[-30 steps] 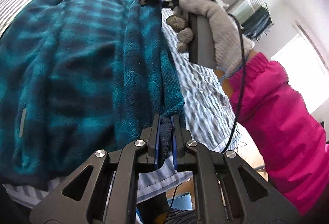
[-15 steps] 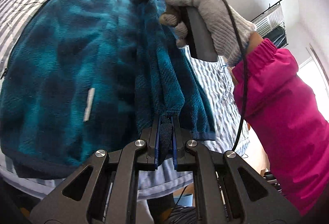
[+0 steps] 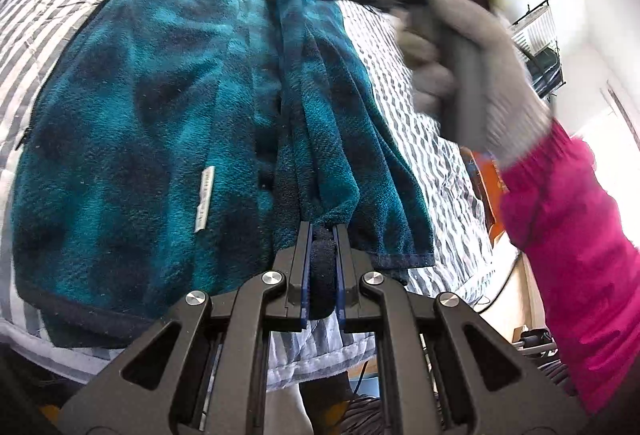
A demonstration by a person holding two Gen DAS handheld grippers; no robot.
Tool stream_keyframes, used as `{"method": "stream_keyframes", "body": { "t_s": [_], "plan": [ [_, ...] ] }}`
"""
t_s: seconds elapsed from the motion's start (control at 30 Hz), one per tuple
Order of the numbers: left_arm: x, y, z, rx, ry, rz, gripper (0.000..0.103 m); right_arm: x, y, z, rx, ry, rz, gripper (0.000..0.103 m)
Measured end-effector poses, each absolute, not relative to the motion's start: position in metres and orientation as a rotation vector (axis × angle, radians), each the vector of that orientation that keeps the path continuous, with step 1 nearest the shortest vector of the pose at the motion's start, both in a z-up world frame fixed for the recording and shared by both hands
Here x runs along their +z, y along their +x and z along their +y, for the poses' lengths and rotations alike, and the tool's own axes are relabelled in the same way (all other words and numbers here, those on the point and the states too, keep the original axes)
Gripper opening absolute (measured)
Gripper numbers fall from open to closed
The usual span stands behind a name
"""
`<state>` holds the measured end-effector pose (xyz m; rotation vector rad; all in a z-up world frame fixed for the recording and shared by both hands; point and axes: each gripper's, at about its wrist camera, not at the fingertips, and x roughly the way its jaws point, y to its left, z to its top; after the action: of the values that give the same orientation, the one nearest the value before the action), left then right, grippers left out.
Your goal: Fold large clothes
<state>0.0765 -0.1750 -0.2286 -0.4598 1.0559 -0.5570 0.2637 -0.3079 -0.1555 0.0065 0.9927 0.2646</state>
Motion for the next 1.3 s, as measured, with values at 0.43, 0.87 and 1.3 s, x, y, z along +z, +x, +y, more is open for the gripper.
{"method": "stream_keyframes", "body": {
  "t_s": [0.43, 0.87, 1.3],
  "plan": [
    [-0.214, 0.072, -0.165, -0.533, -0.419, 1.042, 0.008, -0.179, 0.142, -0.313, 0.366, 0.084, 1.056, 0.017],
    [-0.172, 0.059, -0.107, -0.629, -0.325, 1.035, 0.022, -0.168, 0.081, -0.283, 0.437, -0.033, 0.999, 0.018],
    [-0.187, 0.105, -0.071, -0.569, -0.237, 1.001, 0.035, -0.177, 0.039, -0.266, 0.474, -0.040, 0.979, 0.018]
  ]
}}
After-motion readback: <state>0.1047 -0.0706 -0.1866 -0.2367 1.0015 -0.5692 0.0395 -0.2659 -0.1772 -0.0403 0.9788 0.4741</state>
